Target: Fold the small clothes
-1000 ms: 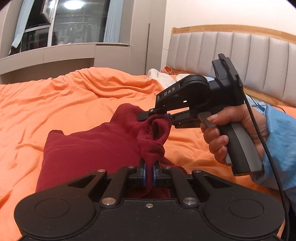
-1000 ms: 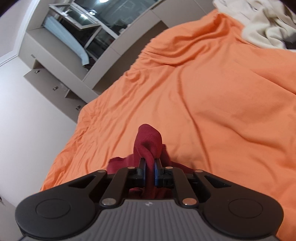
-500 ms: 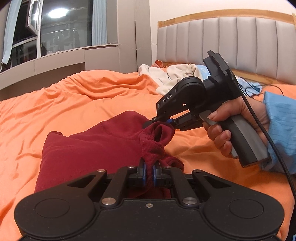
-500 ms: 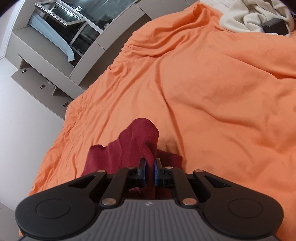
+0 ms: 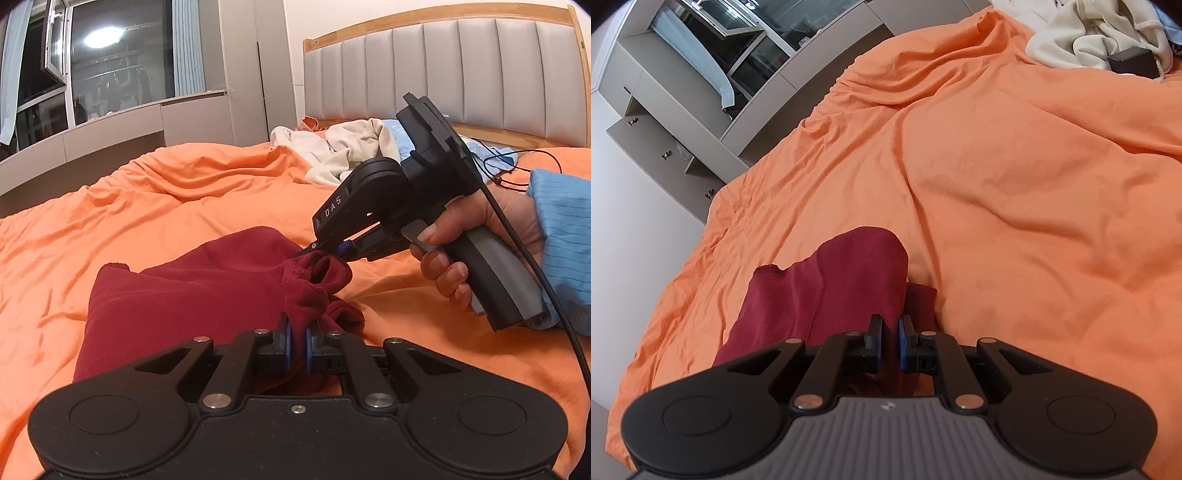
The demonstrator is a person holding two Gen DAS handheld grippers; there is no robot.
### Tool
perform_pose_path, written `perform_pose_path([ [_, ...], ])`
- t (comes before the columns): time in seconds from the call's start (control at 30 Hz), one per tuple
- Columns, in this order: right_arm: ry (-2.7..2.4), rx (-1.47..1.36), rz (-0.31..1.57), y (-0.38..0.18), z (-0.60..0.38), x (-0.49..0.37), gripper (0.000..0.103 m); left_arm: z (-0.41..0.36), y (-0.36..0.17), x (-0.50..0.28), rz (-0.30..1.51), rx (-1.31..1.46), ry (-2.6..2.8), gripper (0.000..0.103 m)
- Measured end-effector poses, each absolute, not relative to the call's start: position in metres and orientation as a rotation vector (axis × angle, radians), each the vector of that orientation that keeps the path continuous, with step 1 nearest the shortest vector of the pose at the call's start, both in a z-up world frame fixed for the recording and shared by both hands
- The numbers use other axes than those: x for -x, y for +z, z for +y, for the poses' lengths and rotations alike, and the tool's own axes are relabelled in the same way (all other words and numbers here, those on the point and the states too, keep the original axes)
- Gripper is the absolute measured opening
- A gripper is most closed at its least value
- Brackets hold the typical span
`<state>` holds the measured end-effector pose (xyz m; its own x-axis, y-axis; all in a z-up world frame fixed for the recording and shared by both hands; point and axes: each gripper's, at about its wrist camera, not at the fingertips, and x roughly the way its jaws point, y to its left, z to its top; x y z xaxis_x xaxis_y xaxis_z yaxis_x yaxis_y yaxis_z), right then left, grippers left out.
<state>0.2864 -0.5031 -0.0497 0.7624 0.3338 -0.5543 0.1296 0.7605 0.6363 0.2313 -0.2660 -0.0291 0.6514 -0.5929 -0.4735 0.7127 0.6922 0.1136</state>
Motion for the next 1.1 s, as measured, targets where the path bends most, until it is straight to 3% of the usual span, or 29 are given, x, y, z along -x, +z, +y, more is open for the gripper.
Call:
perform_pose_path([
  [0.43, 0.112, -0.689, 0.722, -0.053, -0.503, -0.281, 0.013, -0.267, -0.033, -0.236, 0.457, -0.318, -0.768, 0.009],
  [0.67, 0.087, -0.677, 0.733, -0.056, -0.503, -0.275, 0.029, -0.267, -0.035, -0.234, 0.467, -0.350, -0.803, 0.019],
  [0.73, 0.072, -0.685, 0.736, -0.056, -0.506, -0.275, 0.046, -0.263, -0.033, -0.235, 0.477, -0.332, -0.827, 0.034],
  [0.93, 0.056, -0.721, 0.723, -0.056, -0.515, -0.272, 0.071, -0.238, -0.016, -0.251, 0.525, -0.160, -0.885, 0.075],
  [1.1, 0.096, -0.715, 0.707, -0.053, -0.511, -0.272, 0.088, -0.209, -0.001, -0.270, 0.517, -0.020, -0.798, 0.098],
])
